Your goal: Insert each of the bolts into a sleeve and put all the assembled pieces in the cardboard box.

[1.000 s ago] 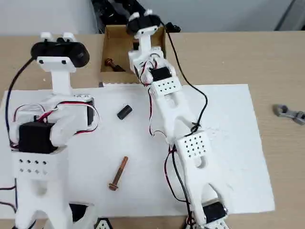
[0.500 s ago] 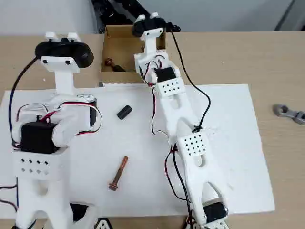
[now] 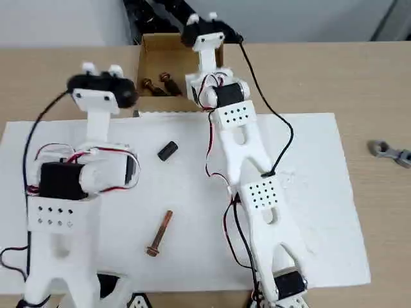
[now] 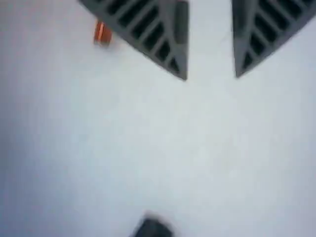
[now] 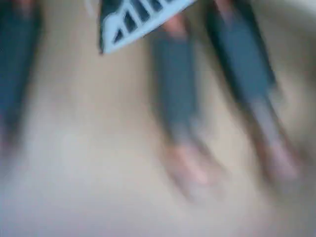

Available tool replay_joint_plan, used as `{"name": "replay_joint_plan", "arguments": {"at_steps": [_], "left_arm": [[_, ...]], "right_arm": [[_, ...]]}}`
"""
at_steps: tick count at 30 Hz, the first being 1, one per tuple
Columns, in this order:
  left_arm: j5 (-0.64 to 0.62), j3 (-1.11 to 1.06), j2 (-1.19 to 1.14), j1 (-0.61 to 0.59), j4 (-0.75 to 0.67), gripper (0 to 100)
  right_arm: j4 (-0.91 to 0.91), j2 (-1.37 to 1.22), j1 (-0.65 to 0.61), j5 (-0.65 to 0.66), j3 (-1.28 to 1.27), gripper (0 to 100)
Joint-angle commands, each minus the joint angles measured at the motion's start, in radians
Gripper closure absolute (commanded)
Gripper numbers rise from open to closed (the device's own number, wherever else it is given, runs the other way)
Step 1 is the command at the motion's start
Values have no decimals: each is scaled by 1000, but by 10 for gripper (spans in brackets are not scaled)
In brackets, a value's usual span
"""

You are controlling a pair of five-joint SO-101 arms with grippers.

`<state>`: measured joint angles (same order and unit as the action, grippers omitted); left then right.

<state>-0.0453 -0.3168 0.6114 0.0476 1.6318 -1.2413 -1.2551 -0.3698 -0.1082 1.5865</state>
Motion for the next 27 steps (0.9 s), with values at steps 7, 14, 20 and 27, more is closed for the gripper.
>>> {"name": "replay_joint_plan", "arguments": {"at_steps": [7, 14, 20, 27], "left_arm": [[78, -84, 6, 199, 86, 932], [153, -82, -34, 195, 101, 884], [407, -82, -226, 124, 106, 885], [502, -87, -376, 100, 98, 889]], "right_arm": [[-232, 308, 18, -71, 95, 993], [-433, 418, 18, -71, 95, 991], [-440, 529, 19, -69, 95, 991], [-444, 595, 24, -64, 95, 994]]}}
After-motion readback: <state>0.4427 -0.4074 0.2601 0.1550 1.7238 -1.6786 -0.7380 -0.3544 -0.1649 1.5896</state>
